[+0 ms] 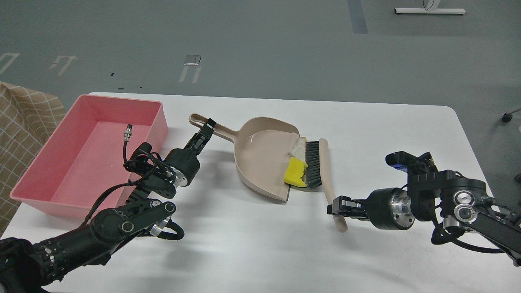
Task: Sweep and dump garbage into bin
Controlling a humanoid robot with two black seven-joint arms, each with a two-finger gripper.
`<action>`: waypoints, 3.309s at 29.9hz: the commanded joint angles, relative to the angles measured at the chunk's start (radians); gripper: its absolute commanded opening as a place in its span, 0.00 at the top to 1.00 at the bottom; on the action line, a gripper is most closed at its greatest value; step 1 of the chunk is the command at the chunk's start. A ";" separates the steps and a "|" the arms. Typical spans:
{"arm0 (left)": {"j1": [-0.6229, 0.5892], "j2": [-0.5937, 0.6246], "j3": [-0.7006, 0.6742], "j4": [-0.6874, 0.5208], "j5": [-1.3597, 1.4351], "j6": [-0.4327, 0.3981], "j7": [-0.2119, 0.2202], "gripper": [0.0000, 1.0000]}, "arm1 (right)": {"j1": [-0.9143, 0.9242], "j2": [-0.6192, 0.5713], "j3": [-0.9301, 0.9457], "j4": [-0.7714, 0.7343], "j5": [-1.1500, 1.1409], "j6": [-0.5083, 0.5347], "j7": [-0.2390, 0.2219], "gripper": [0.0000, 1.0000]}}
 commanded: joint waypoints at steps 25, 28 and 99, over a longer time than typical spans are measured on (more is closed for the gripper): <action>-0.002 -0.005 -0.008 0.000 -0.018 0.000 0.005 1.00 | 0.134 0.170 0.004 -0.051 -0.012 0.000 0.000 0.98; -0.003 -0.006 -0.008 0.000 -0.038 0.000 0.004 1.00 | 0.150 0.118 0.004 -0.018 -0.009 0.000 0.000 0.98; -0.080 0.181 -0.078 -0.155 -0.423 -0.044 0.007 1.00 | 0.030 -0.244 0.194 0.013 0.066 0.000 0.000 0.98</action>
